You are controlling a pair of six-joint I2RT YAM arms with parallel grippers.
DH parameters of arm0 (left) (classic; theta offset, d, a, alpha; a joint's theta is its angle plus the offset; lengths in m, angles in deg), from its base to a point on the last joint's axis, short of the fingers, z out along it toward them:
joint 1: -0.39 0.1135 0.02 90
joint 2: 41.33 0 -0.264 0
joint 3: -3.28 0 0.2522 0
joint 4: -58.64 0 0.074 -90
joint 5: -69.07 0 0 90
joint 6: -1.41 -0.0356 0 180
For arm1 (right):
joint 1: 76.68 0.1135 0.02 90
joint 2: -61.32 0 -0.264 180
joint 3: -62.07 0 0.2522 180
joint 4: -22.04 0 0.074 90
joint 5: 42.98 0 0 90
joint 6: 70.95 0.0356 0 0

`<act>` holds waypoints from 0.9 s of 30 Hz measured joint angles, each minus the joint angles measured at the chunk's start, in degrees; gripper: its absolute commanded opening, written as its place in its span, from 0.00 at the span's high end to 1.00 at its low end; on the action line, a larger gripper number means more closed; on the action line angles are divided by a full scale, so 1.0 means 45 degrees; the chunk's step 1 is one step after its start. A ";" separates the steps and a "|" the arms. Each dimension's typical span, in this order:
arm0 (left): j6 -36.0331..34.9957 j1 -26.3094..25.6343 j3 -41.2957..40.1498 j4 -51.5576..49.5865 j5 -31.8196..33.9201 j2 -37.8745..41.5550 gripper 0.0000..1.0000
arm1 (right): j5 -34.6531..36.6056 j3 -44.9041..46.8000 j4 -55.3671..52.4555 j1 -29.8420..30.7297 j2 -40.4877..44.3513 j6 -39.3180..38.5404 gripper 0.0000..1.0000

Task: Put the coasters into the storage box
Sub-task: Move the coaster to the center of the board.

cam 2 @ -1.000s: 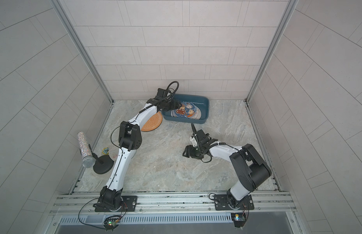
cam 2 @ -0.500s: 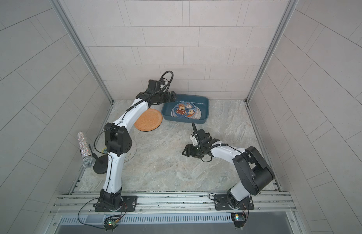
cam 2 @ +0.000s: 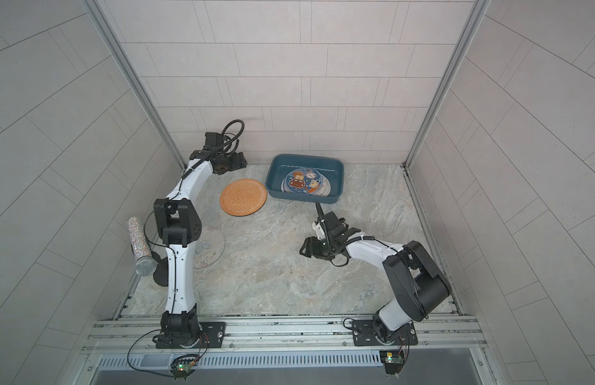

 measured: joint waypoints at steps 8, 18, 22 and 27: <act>-0.0199 0.0379 0.0991 -0.0437 -0.0593 -0.1802 0.14 | 0.0000 -0.0058 -0.0073 0.0000 0.0000 0.0000 0.33; -0.0136 0.0539 0.1093 -0.0214 -0.0826 -0.2521 0.14 | 0.0000 -0.0311 -0.0257 0.0000 -0.0010 0.0000 0.32; -0.0068 0.0602 0.1093 -0.0058 -0.0631 -0.2642 0.11 | 0.0000 -0.0350 -0.0325 0.0000 -0.0068 0.0000 0.32; -0.0058 0.0699 0.1098 0.0146 -0.0175 -0.2769 0.05 | 0.0000 -0.0549 -0.0350 0.0000 -0.0253 0.0000 0.32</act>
